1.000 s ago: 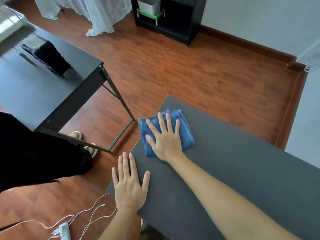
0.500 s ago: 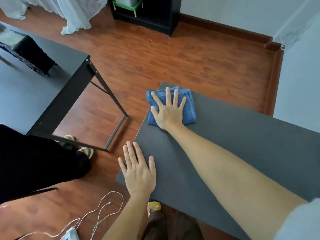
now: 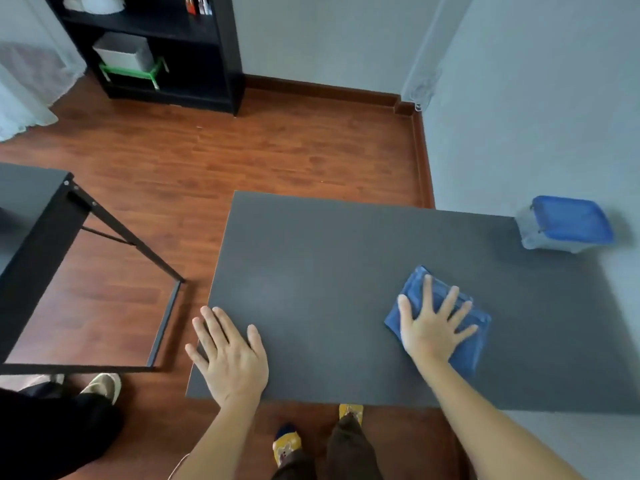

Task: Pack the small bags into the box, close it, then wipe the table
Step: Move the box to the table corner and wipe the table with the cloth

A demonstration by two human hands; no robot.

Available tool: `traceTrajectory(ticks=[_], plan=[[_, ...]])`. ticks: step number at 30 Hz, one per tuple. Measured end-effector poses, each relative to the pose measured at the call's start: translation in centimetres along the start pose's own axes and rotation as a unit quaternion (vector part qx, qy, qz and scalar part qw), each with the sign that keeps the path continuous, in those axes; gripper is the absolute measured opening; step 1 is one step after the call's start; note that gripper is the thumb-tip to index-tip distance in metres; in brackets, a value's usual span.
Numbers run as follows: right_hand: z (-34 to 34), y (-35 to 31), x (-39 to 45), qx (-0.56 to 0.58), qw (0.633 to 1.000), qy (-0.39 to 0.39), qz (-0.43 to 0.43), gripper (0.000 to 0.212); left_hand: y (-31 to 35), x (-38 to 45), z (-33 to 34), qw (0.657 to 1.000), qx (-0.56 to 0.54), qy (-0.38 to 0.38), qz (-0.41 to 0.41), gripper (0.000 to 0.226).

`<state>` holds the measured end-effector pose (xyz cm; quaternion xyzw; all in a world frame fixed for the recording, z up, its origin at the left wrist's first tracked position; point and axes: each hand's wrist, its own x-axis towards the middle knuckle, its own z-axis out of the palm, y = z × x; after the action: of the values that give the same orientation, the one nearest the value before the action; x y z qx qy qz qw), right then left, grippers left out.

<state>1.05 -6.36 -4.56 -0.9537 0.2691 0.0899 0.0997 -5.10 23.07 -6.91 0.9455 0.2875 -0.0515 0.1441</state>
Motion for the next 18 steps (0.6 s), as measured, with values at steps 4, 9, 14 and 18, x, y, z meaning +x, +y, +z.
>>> traceTrajectory(ticks=[4,9,14,18], plan=[[4.3,-4.7,-8.0,-0.07,0.946,-0.016,-0.316,0.064,0.0,-0.4,0.2,0.999,0.022,-0.01,0.048,0.075],[3.2,8.0,-7.7,-0.074,0.959,0.022,-0.273,0.063,0.6,-1.2,0.4,0.993,0.045,-0.011,0.109,0.078],[-1.6,16.6,1.3,-0.012,0.998,0.028,0.05,0.069,5.8,-3.4,1.3,0.985,0.064,-0.04,0.154,0.08],[-0.9,10.5,2.5,0.01,0.999,0.033,0.007,0.067,11.1,-5.5,2.8,0.978,0.07,-0.054,0.186,0.082]])
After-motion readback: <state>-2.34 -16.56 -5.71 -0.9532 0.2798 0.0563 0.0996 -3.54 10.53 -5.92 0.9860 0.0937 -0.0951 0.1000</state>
